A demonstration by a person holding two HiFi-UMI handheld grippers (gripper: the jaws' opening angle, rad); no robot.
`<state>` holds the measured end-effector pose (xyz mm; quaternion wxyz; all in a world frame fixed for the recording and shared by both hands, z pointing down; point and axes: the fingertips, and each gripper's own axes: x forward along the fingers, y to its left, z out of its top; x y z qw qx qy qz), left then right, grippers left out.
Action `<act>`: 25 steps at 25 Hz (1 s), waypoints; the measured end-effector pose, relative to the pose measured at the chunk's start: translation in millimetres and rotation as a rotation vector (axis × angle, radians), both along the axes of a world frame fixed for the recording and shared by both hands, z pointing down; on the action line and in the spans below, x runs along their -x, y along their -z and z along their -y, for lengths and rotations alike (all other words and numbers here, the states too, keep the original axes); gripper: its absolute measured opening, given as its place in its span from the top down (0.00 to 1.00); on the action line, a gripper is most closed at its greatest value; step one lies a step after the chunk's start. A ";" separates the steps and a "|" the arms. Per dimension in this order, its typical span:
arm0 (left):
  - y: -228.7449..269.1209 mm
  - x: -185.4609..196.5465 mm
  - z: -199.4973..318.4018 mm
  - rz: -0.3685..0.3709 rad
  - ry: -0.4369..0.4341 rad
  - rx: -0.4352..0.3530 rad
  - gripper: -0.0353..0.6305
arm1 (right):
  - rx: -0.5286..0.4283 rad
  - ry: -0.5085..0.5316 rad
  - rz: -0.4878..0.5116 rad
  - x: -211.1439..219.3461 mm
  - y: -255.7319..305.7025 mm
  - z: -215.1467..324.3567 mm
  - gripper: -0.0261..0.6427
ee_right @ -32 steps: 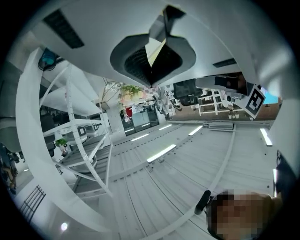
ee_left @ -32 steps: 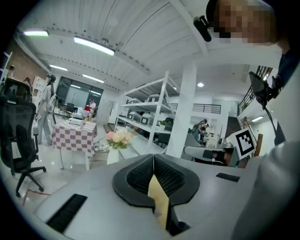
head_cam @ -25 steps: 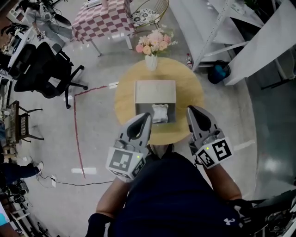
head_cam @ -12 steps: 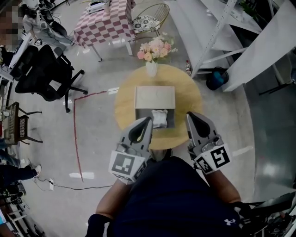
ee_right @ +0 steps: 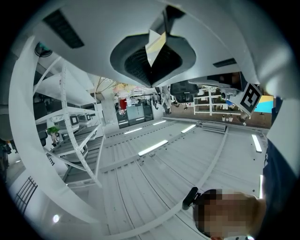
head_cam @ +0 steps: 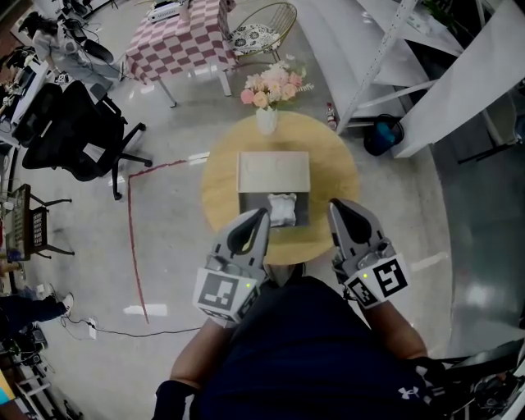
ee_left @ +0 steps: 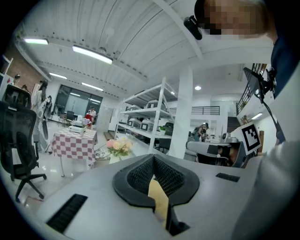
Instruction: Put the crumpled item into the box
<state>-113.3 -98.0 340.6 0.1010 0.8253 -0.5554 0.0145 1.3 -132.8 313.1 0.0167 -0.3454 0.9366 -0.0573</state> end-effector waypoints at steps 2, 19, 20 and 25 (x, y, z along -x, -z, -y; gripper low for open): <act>-2.5 2.1 1.2 -0.004 0.001 0.003 0.92 | 0.007 -0.005 0.000 -0.2 -2.4 2.0 0.95; -14.1 4.7 15.5 -0.017 -0.008 0.050 0.92 | 0.043 -0.017 0.000 2.7 -15.5 13.0 0.95; -15.2 4.1 15.5 -0.020 -0.013 0.048 0.92 | 0.043 -0.015 -0.001 3.3 -16.1 13.2 0.95; -19.7 5.0 15.4 -0.021 -0.023 0.053 0.92 | 0.044 -0.016 0.000 5.7 -16.7 13.3 0.95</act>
